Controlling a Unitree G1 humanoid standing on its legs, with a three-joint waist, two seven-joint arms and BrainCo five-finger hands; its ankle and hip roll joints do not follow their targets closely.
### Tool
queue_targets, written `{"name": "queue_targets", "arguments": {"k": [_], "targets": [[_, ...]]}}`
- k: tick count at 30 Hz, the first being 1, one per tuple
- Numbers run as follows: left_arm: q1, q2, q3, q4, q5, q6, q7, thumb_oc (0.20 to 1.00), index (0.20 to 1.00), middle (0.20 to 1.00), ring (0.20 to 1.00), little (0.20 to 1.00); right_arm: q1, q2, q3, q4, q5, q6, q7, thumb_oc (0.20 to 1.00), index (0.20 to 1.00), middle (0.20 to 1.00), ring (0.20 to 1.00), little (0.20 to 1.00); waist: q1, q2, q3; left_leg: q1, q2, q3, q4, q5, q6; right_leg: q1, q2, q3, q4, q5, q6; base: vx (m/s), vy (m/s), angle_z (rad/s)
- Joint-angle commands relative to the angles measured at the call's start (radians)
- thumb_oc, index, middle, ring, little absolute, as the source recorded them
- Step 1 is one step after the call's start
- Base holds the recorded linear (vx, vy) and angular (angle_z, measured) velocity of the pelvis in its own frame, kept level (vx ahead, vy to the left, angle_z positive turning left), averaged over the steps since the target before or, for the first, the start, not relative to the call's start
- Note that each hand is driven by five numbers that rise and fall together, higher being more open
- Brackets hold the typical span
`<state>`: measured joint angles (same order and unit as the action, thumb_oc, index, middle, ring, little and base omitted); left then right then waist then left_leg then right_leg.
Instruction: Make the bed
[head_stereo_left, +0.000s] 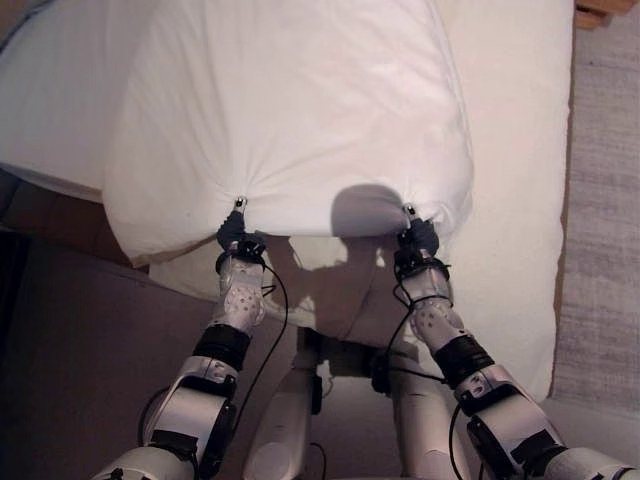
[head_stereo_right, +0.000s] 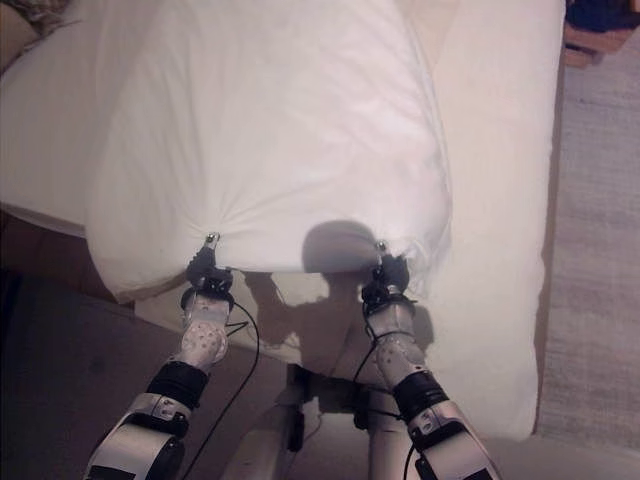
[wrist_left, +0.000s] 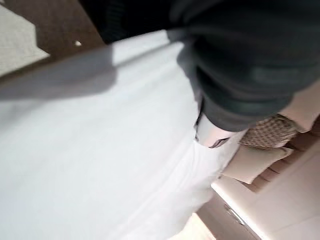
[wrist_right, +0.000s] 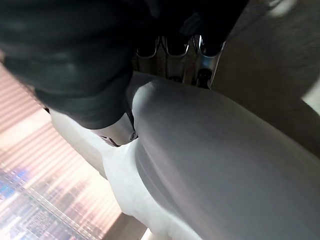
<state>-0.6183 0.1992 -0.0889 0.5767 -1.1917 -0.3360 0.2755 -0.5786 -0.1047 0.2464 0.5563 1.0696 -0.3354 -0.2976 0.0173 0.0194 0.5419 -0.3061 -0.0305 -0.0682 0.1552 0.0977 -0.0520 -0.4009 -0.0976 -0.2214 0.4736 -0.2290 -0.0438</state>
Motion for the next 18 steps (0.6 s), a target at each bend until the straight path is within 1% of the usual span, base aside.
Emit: {"name": "queue_targets", "arguments": {"k": [1,2,3,4,5,6,7,8,9,10,11,12,13,14,15,16,17,18], "targets": [[0.058,0.068,0.121,-0.070,0.022,-0.110,-0.010,0.200,0.200,0.200,0.200,0.200,0.099,-0.075,-0.135,-0.023,-0.026,-0.054,0.002,0.200,0.200,0.200,0.200,0.200,0.015,-0.019,-0.070,0.033,0.089,-0.059,0.052,-0.059,-0.033,0.159,-0.076,0.046,-0.158,0.147,0.130,0.03,0.309,-0.16],[0.066,0.062,0.128,-0.068,0.014,-0.111,-0.009,0.200,0.200,0.200,0.200,0.200,0.104,-0.070,-0.129,-0.020,-0.027,-0.049,0.004,0.200,0.200,0.200,0.200,0.200,0.014,-0.018,-0.077,0.049,0.127,-0.063,0.021,-0.039,-0.038,0.163,-0.087,0.062,-0.158,0.150,0.137,0.06,0.385,-0.09],[0.075,0.056,0.137,-0.068,0.002,-0.116,-0.013,0.200,0.200,0.200,0.200,0.200,0.111,-0.068,-0.127,-0.018,-0.032,-0.042,0.006,0.200,0.200,0.200,0.200,0.200,0.012,-0.016,-0.094,0.065,0.177,-0.075,-0.020,-0.010,-0.049,0.167,-0.105,0.084,-0.157,0.153,0.149,0.07,0.451,-0.02],[0.083,0.053,0.138,-0.071,-0.002,-0.116,-0.017,0.200,0.200,0.200,0.200,0.200,0.116,-0.070,-0.127,-0.016,-0.034,-0.033,0.007,0.200,0.200,0.200,0.200,0.200,0.009,-0.012,-0.108,0.075,0.210,-0.075,-0.042,0.004,-0.057,0.167,-0.120,0.097,-0.154,0.156,0.158,0.08,0.495,-0.04],[0.091,0.048,0.141,-0.068,-0.012,-0.118,-0.022,0.200,0.200,0.200,0.200,0.200,0.129,-0.071,-0.130,-0.020,-0.037,-0.025,0.011,0.200,0.200,0.200,0.200,0.200,0.004,-0.006,-0.128,0.089,0.240,-0.058,-0.067,0.021,-0.066,0.167,-0.139,0.108,-0.157,0.169,0.168,0.09,0.515,-0.16],[0.098,0.041,0.139,-0.074,-0.019,-0.121,-0.025,0.200,0.200,0.200,0.200,0.200,0.145,-0.074,-0.141,-0.030,-0.038,-0.020,0.011,0.200,0.200,0.200,0.200,0.200,-0.004,-0.003,-0.142,0.098,0.259,-0.032,-0.067,0.020,-0.075,0.179,-0.169,0.112,-0.159,0.174,0.182,0.09,0.610,-0.25],[0.100,0.034,0.123,-0.078,-0.024,-0.119,-0.037,0.200,0.200,0.200,0.200,0.200,0.169,-0.071,-0.151,-0.056,-0.039,-0.015,0.015,0.200,0.200,0.200,0.200,0.200,-0.018,0.004,-0.167,0.105,0.264,0.018,-0.062,-0.007,-0.079,0.184,-0.211,0.111,-0.167,0.192,0.205,0.10,0.597,-0.18],[0.106,0.041,0.102,-0.073,-0.023,-0.118,-0.048,0.200,0.200,0.200,0.200,0.200,0.185,-0.072,-0.142,-0.062,-0.039,-0.007,0.020,0.200,0.200,0.200,0.200,0.200,-0.022,0.000,-0.182,0.114,0.261,0.036,-0.053,-0.036,-0.089,0.189,-0.241,0.110,-0.175,0.211,0.217,0.06,0.622,-0.10],[0.106,0.036,0.087,-0.068,-0.020,-0.112,-0.054,0.200,0.200,0.200,0.200,0.200,0.203,-0.065,-0.144,-0.083,-0.039,-0.004,0.021,0.200,0.200,0.200,0.200,0.200,-0.022,-0.008,-0.186,0.099,0.219,0.038,-0.024,-0.055,-0.084,0.207,-0.277,0.120,-0.213,0.278,0.229,0.01,0.641,0.06],[0.105,0.030,0.084,-0.079,-0.020,-0.118,-0.064,0.200,0.200,0.200,0.200,0.200,0.210,-0.060,-0.145,-0.092,-0.043,0.001,0.022,0.200,0.200,0.200,0.200,0.200,-0.025,-0.028,-0.187,0.074,0.158,0.049,0.051,-0.104,-0.071,0.214,-0.328,0.128,-0.261,0.404,0.245,-0.04,0.695,0.09],[0.114,0.032,0.080,-0.085,-0.024,-0.122,-0.072,0.200,0.200,0.200,0.200,0.200,0.202,-0.049,-0.138,-0.086,-0.049,0.008,0.022,0.200,0.200,0.200,0.200,0.200,-0.024,-0.040,-0.189,0.058,0.137,0.080,0.091,-0.137,-0.059,0.208,-0.357,0.114,-0.290,0.488,0.247,-0.05,0.599,0.07],[0.121,0.040,0.082,-0.087,-0.016,-0.123,-0.066,0.200,0.200,0.200,0.200,0.200,0.196,-0.044,-0.133,-0.080,-0.049,0.011,0.023,0.200,0.200,0.200,0.200,0.200,-0.016,-0.035,-0.192,0.057,0.138,0.100,0.093,-0.148,-0.052,0.199,-0.354,0.091,-0.299,0.485,0.240,-0.04,0.536,0.01],[0.125,0.040,0.089,-0.080,-0.013,-0.130,-0.055,0.200,0.200,0.200,0.200,0.200,0.191,-0.031,-0.131,-0.072,-0.044,0.003,0.020,0.200,0.200,0.200,0.200,0.200,-0.004,-0.027,-0.195,0.059,0.132,0.128,0.082,-0.149,-0.039,0.199,-0.358,0.027,-0.296,0.477,0.237,-0.06,0.780,-0.15],[0.140,0.033,0.100,-0.081,-0.011,-0.129,-0.051,0.200,0.200,0.200,0.200,0.200,0.175,-0.012,-0.119,-0.053,-0.037,-0.002,0.022,0.200,0.200,0.200,0.200,0.200,0.009,-0.001,-0.215,0.071,0.094,0.151,0.038,-0.134,-0.006,0.210,-0.322,-0.013,-0.232,0.396,0.216,-0.06,0.844,-0.31],[0.142,0.024,0.105,-0.080,-0.013,-0.126,-0.049,0.200,0.200,0.200,0.200,0.200,0.173,-0.005,-0.115,-0.038,-0.028,-0.006,0.025,0.200,0.200,0.200,0.200,0.200,0.010,0.005,-0.223,0.087,0.073,0.158,0.005,-0.117,0.004,0.212,-0.278,-0.007,-0.186,0.327,0.197,-0.03,0.633,-0.38],[0.143,0.024,0.105,-0.080,-0.013,-0.126,-0.050,0.200,0.200,0.200,0.200,0.200,0.172,-0.006,-0.114,-0.037,-0.027,-0.006,0.027,0.200,0.200,0.200,0.200,0.200,0.010,0.004,-0.222,0.091,0.073,0.159,0.001,-0.116,0.003,0.211,-0.278,-0.006,-0.179,0.321,0.195,0.00,0.351,-0.28],[0.148,0.017,0.112,-0.079,-0.020,-0.121,-0.056,0.200,0.200,0.200,0.200,0.200,0.169,-0.003,-0.113,-0.020,-0.020,-0.004,0.034,0.200,0.200,0.200,0.200,0.200,0.016,0.010,-0.229,0.107,0.051,0.160,-0.030,-0.100,0.012,0.214,-0.204,0.003,-0.126,0.243,0.171,0.00,0.338,-0.10],[0.151,0.014,0.113,-0.076,-0.024,-0.114,-0.058,0.200,0.200,0.200,0.200,0.200,0.171,0.001,-0.113,-0.012,-0.012,-0.004,0.040,0.200,0.200,0.200,0.200,0.200,0.015,0.014,-0.236,0.121,0.033,0.167,-0.057,-0.087,0.019,0.211,-0.118,0.005,-0.078,0.179,0.154,0.01,0.438,-0.07]]}}
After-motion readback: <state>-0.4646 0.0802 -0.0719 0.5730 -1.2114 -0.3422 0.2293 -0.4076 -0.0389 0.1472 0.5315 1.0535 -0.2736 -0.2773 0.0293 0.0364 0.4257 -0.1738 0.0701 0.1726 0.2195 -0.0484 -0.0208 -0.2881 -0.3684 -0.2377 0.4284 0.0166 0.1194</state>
